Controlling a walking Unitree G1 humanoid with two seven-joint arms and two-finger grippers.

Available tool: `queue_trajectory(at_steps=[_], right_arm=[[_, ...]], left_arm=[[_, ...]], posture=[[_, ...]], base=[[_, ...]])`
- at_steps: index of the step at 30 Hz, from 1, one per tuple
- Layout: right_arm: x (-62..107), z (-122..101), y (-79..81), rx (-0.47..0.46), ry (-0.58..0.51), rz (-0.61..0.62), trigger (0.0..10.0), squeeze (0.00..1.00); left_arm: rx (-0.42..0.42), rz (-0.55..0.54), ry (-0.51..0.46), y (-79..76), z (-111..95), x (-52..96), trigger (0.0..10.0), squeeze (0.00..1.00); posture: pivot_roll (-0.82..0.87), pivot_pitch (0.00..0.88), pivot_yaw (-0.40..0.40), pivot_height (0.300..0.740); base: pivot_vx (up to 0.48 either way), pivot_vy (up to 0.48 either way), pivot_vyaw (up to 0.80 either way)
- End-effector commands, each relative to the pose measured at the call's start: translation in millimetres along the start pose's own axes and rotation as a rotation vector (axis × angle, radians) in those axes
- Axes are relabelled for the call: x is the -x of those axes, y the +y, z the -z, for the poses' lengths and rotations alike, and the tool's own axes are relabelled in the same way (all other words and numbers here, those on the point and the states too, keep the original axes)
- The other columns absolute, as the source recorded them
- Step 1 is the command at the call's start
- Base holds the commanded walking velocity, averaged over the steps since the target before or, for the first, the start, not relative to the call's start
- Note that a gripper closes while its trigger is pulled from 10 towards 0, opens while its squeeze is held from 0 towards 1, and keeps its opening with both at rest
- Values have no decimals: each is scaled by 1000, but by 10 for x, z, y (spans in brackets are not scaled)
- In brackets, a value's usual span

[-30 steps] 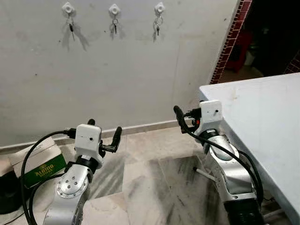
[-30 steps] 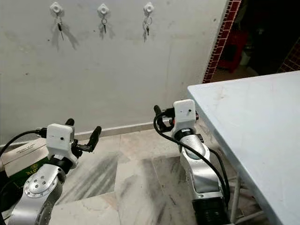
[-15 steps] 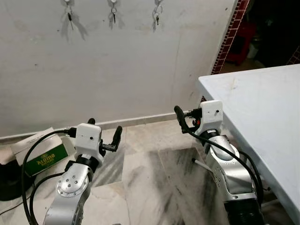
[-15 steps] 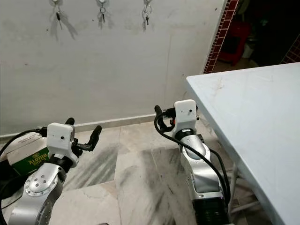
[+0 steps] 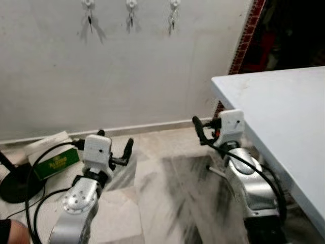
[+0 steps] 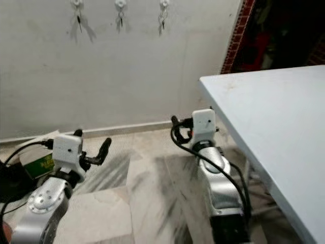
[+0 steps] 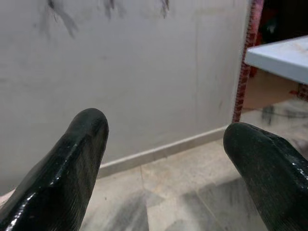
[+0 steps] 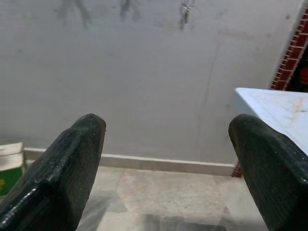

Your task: Hang keys on a hook

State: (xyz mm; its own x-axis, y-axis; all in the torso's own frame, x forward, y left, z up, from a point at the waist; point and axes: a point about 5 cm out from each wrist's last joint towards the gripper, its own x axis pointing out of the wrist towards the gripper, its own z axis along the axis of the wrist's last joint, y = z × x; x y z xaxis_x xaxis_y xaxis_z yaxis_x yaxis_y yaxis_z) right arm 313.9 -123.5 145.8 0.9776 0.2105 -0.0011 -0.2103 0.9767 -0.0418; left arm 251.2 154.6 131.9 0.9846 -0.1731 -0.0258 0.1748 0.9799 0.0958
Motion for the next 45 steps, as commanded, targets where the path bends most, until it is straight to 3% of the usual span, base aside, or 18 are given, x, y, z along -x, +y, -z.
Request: queue_trajectory(at_steps=[1,21,33,45], right_arm=[[-3,-31,-44,8,-10,11,10000,0],[1,-21,-48,9,-11,15,10000,0],[3,-18,-46,7,-12,16,10000,0],[7,-2,-88,2,-5,50,10000,0]], left_arm=[[5,12,11,-29,28,11,10000,0],[0,19,11,-35,35,11,10000,0],[-1,29,0,-29,37,-6,10000,0],[9,28,-8,-23,41,-94,10000,0]], posture=[[35,0,-14,740],[38,0,-15,740],[31,0,-13,740],[16,0,-2,740]], base=[[-285,0,0],[-278,0,0],[0,0,0],[0,0,-749]])
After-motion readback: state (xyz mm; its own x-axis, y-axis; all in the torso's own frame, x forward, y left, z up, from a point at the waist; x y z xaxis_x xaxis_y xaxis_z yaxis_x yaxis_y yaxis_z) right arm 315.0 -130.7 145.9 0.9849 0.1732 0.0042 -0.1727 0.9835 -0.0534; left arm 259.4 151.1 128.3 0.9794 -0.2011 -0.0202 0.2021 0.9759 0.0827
